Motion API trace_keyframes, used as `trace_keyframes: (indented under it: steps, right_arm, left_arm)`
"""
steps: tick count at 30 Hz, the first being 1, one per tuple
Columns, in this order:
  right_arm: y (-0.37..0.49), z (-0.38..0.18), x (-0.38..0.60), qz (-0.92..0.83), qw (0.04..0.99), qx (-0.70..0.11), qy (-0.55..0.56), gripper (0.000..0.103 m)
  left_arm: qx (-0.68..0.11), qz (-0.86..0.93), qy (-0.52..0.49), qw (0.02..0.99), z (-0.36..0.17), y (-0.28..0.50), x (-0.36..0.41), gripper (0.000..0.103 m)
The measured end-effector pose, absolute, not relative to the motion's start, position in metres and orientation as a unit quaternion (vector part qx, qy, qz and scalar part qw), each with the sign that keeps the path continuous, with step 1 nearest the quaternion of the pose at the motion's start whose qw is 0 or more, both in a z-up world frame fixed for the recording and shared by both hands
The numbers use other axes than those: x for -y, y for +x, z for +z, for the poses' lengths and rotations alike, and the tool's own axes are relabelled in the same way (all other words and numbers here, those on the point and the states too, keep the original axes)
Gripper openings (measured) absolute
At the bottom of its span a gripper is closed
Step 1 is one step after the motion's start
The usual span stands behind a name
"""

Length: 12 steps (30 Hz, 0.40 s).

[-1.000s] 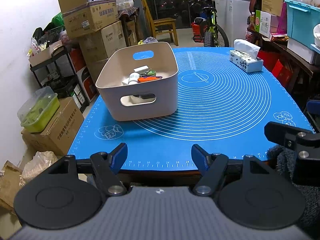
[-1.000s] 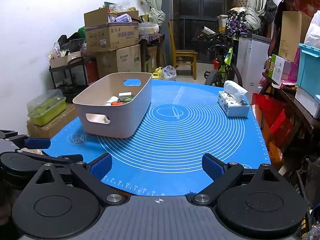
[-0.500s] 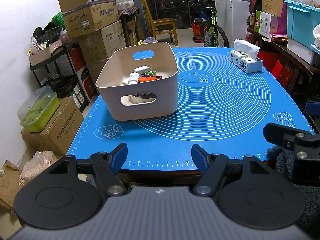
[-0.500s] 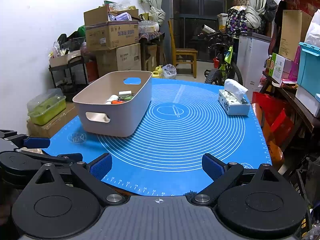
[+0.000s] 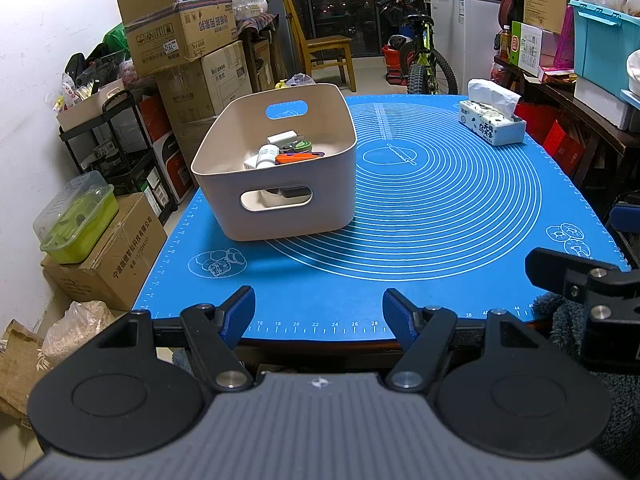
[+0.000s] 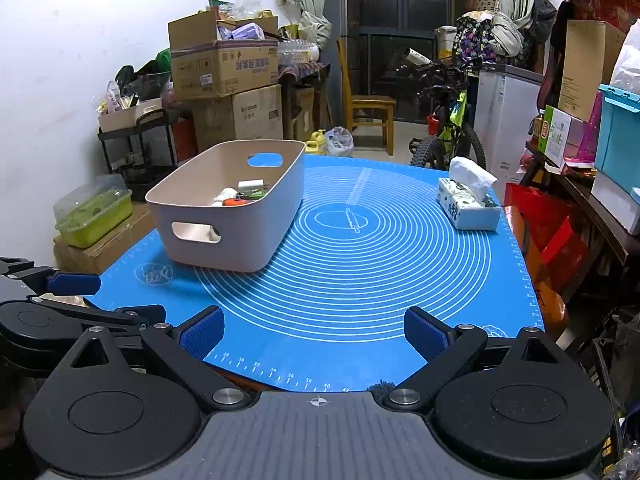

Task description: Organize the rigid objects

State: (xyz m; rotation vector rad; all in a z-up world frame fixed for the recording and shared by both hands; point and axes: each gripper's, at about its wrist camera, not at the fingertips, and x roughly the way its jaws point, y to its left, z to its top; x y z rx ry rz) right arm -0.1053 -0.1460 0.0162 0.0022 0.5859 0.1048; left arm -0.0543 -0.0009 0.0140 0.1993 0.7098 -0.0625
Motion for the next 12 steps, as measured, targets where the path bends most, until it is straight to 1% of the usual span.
trace_keyframes:
  steps: [7, 12]
  right_arm:
    - [-0.1047, 0.0166, 0.1465, 0.052, 0.956, -0.289, 0.001, 0.096]
    - [-0.1052, 0.0129, 0.1478, 0.052, 0.955, -0.291, -0.001, 0.096]
  left_arm:
    - [-0.348, -0.029, 0.097, 0.932, 0.0120, -0.0552, 0.0014, 0.072]
    - [-0.347, -0.027, 0.095, 0.933, 0.0126, -0.0553, 0.0010, 0.075]
